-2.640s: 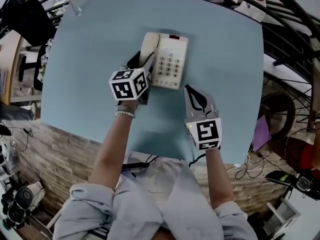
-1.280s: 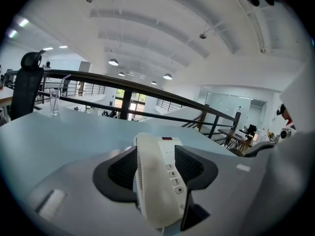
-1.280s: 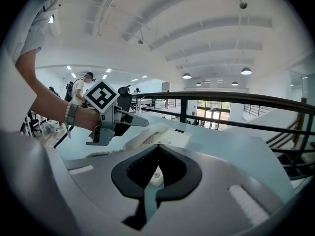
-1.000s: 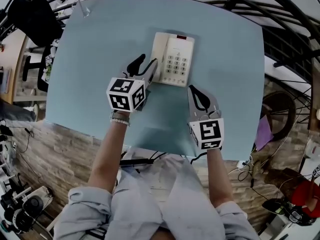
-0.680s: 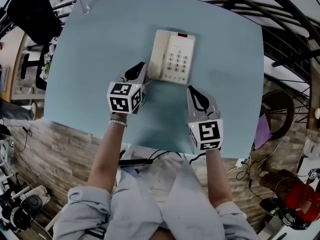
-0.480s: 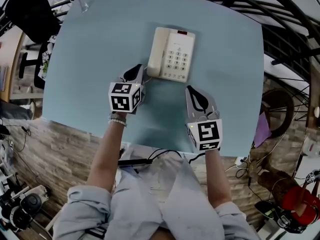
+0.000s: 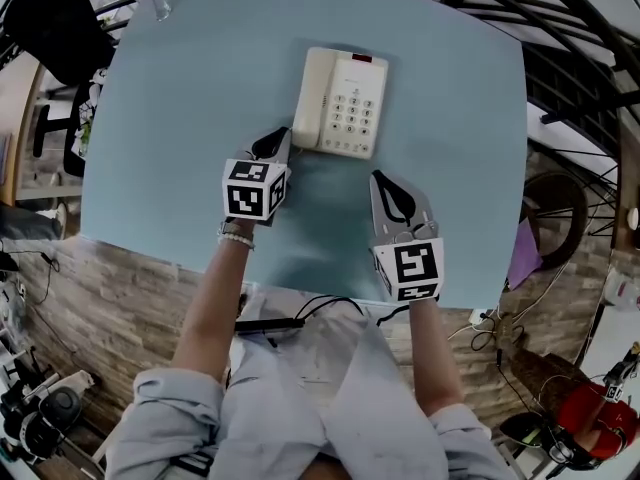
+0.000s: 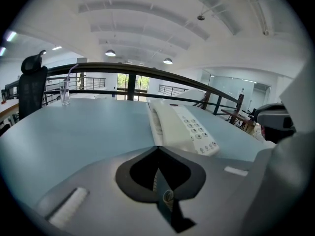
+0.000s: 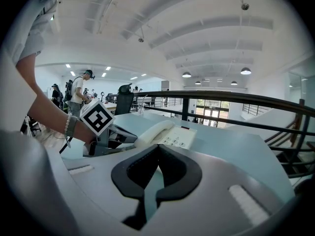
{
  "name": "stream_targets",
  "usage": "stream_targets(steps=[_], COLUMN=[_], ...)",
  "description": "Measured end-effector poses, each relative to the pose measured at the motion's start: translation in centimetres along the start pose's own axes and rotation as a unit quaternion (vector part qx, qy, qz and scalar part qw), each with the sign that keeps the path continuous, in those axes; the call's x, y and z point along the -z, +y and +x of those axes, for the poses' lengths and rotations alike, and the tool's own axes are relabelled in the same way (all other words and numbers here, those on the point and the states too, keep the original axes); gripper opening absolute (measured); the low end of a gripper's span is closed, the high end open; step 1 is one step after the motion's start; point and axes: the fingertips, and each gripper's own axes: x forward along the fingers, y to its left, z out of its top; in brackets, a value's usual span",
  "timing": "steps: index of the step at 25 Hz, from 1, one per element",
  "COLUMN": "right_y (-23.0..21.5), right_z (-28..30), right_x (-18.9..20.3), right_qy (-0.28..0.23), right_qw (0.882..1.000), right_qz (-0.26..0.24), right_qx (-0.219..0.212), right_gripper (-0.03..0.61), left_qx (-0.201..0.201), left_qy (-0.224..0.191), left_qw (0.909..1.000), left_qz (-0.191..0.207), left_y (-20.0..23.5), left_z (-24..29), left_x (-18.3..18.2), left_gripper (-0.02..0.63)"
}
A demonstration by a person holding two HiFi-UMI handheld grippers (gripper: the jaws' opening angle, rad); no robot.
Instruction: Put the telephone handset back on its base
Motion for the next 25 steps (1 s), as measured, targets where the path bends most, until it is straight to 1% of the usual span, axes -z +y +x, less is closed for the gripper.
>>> stream_targets(steps=[6, 11, 18, 25], right_y=[0.4, 0.9, 1.5, 2.7], right_z=[-0.2, -0.6, -1.7, -3.2], right_x=[0.1, -1.0, -3.3, -6.6], right_qy=[-0.001, -0.006, -0.03, -0.059], right_qw=[1.0, 1.0, 0.999, 0.998], right_qz=[-0.002, -0.005, -0.011, -0.025], right_qx=[0.0, 0.006, 0.014, 0.016], right_gripper=[0.005, 0.005, 0.005, 0.005], left_qx=[0.008, 0.023, 0.039, 0.056], left_qy=[-0.008, -0.034, -0.072, -0.123], left_qw=[0.9999, 0.9992, 0.9958, 0.9881], left_qz=[0.0, 0.005, 0.04, 0.073], left_y=[-0.8, -1.2, -2.8, -4.4], left_z=[-0.5, -3.0, -7.5, -11.9], left_x=[-0.1, -1.7, -4.7, -9.0], left_gripper=[0.003, 0.003, 0.003, 0.003])
